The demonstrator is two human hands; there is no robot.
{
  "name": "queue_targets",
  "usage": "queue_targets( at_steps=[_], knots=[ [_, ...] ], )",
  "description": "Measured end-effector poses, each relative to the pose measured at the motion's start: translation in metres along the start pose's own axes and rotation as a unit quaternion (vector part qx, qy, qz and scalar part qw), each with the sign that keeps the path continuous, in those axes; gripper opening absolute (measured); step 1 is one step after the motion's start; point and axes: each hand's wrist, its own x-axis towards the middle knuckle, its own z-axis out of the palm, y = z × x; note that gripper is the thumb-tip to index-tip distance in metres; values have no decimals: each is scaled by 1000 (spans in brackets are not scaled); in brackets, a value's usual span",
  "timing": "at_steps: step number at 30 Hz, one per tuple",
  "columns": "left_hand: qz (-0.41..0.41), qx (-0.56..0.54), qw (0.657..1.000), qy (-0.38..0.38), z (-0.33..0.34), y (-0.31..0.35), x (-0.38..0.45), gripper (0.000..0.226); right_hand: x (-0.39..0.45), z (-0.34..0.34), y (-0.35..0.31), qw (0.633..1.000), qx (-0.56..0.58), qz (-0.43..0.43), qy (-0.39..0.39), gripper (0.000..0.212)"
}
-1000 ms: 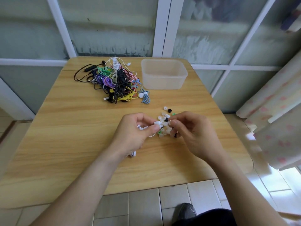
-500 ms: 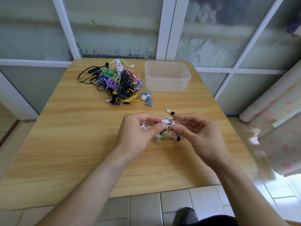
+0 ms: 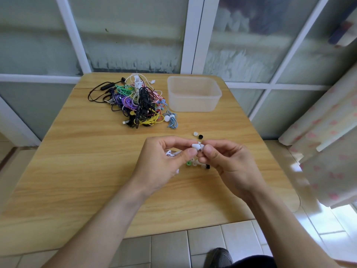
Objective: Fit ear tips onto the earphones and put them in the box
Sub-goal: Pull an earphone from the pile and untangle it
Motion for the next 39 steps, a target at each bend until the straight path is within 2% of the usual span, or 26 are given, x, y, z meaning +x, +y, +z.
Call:
queue_targets(
  at_steps=[4, 10, 13, 15, 18, 22, 27, 31, 34, 39],
  knots=[
    [6, -3, 1000, 10, 1, 4, 0, 7, 0, 0, -3, 999, 19, -2, -30, 42],
    [-8, -23, 999, -21, -3, 7, -1, 9, 0, -8, -4, 996, 45, 23, -74, 37],
    [-13, -39, 999, -29, -3, 8, -3, 13, 0, -10, -5, 993, 61, 42, -94, 24],
    [-43, -51, 997, -37, -3, 8, -4, 17, 0, -9, -6, 993, 50, 42, -100, 19],
    [-113, -94, 988, -50, -4, 8, -4, 27, 0, -7, -7, 993, 27, 24, -112, 21],
    [-180, -174, 964, -90, -5, 12, -6, 18, 0, -7, -5, 993, -16, -12, -113, 26],
    [-220, -232, 938, -134, -6, 10, -8, 7, 1, -8, -4, 991, -35, -53, -122, 24],
    [-226, -270, 927, -127, -5, 10, -9, 8, 1, -8, -3, 988, -55, -86, -116, 23],
    [-208, -234, 940, -131, -5, 14, -10, 7, 2, -8, -4, 990, -46, -60, -117, 24],
    [-145, -190, 965, -110, -2, 17, -13, 3, 0, -10, -3, 978, 75, 65, -181, 16]
  ],
)
